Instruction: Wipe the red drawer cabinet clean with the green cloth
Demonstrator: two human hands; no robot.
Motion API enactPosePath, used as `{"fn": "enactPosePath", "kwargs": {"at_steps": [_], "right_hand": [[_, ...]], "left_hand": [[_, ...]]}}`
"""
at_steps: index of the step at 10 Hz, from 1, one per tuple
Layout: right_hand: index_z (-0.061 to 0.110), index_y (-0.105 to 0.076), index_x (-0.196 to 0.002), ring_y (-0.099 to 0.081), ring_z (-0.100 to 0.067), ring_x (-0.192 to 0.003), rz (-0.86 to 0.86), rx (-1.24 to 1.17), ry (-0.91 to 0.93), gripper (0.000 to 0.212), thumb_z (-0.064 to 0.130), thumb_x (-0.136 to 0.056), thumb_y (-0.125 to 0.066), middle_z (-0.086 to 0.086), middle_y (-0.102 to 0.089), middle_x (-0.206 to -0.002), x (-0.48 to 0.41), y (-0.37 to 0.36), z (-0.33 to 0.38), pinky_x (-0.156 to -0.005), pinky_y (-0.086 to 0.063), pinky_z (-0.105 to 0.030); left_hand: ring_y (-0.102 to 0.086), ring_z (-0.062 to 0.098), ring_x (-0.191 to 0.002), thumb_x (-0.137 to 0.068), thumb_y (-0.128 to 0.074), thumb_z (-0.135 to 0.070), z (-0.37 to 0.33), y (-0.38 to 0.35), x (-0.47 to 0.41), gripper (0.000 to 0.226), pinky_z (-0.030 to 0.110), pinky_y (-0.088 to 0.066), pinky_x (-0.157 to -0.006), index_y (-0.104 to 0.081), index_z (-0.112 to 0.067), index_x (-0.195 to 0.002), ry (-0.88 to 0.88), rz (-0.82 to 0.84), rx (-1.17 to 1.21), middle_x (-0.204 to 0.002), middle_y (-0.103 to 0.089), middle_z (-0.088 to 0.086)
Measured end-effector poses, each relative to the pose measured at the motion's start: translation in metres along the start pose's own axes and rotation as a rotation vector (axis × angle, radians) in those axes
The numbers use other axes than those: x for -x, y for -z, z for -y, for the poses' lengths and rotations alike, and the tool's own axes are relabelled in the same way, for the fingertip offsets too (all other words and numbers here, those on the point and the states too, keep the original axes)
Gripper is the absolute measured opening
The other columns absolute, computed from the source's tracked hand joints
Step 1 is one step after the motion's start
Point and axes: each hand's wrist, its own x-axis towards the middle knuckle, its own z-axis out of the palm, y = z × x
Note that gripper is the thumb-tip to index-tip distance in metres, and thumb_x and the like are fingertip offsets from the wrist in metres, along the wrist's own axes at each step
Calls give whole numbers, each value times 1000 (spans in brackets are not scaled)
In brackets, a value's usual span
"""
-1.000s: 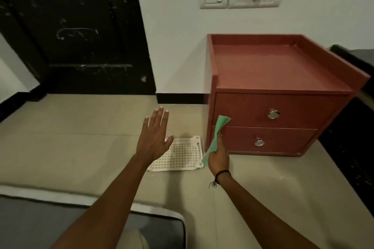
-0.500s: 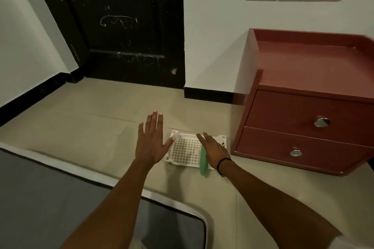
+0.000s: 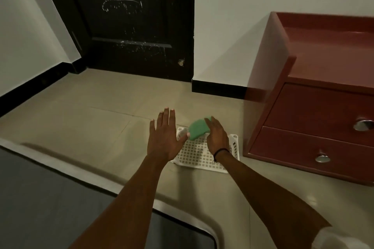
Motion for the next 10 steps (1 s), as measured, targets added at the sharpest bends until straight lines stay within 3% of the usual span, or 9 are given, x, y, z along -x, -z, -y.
{"fn": "enactPosePath", "kwargs": {"at_steps": [1, 2, 3, 4, 6, 7, 8, 9, 10], "right_hand": [[24, -36, -151, -17, -24, -152, 46, 70, 4, 82, -19, -82, -40, -6, -20, -164, 12, -18, -17, -116, -34, -45], [23, -20, -156, -6, -28, -153, 314, 264, 110, 76, -10, -91, -40, -7, -5, -166, 34, -34, -37, -121, -23, -46], [29, -9, -158, -1, -32, -153, 462, 461, 221, 78, -2, -94, -41, -7, 0, -167, 50, -48, -54, -121, -11, -49], [31, -7, -158, 1, -31, -153, 526, 451, 236, 76, 2, -95, -39, -5, 0, -167, 50, -50, -63, -121, -9, -50], [32, -4, -157, 5, -28, -153, 597, 400, 284, 54, 38, -107, -21, -3, 4, -167, 46, -44, -77, -121, -5, -50], [33, -2, -157, 10, -25, -153, 620, 407, 259, 60, 54, -103, -15, 1, 8, -166, 45, -44, -75, -121, 0, -48], [36, 0, -157, 13, -22, -152, 627, 397, 223, 87, 76, -79, 8, 3, 10, -166, 46, -48, -71, -121, 5, -46], [36, 1, -157, 12, -22, -153, 650, 423, 203, 83, 76, -83, 3, 3, 9, -166, 46, -40, -67, -121, 4, -46], [31, -2, -158, 6, -22, -153, 597, 437, 253, 109, 78, -62, 20, 1, 3, -167, 55, -31, -60, -121, 0, -48]], "left_hand": [[2, 26, -155, -92, -26, -75, -12, -7, 0, 97, 50, -1, -122, 4, -12, -158, -2, 20, 23, -168, 7, 10], [3, 25, -155, -85, -9, -80, -25, -13, -1, 101, 50, -2, -122, 5, -12, -158, -25, 48, -18, -168, 7, 10], [3, 24, -155, -79, -1, -81, -31, -19, -1, 105, 49, -1, -122, 5, -12, -158, -44, 71, -17, -168, 7, 9], [3, 24, -155, -78, -2, -81, -28, -27, 0, 106, 49, 0, -122, 5, -13, -158, -47, 99, -27, -168, 7, 9], [2, 25, -155, -78, -1, -79, -17, -28, 2, 105, 49, -1, -122, 5, -11, -158, -73, 120, -106, -167, 7, 10], [-2, 27, -155, -80, -4, -77, -10, -26, 6, 103, 50, -3, -122, 2, -10, -158, -98, 128, -124, -167, 3, 11], [0, 27, -155, -78, -3, -77, -2, -23, 9, 104, 50, -3, -122, 3, -11, -158, -88, 153, -142, -167, 4, 11], [1, 27, -155, -77, 0, -77, -1, -20, 12, 105, 50, -3, -122, 4, -11, -158, -87, 180, -180, -167, 5, 11], [-1, 28, -155, -79, -4, -78, 0, -19, 14, 104, 50, -4, -122, 2, -10, -159, -92, 157, -161, -167, 2, 12]]}}
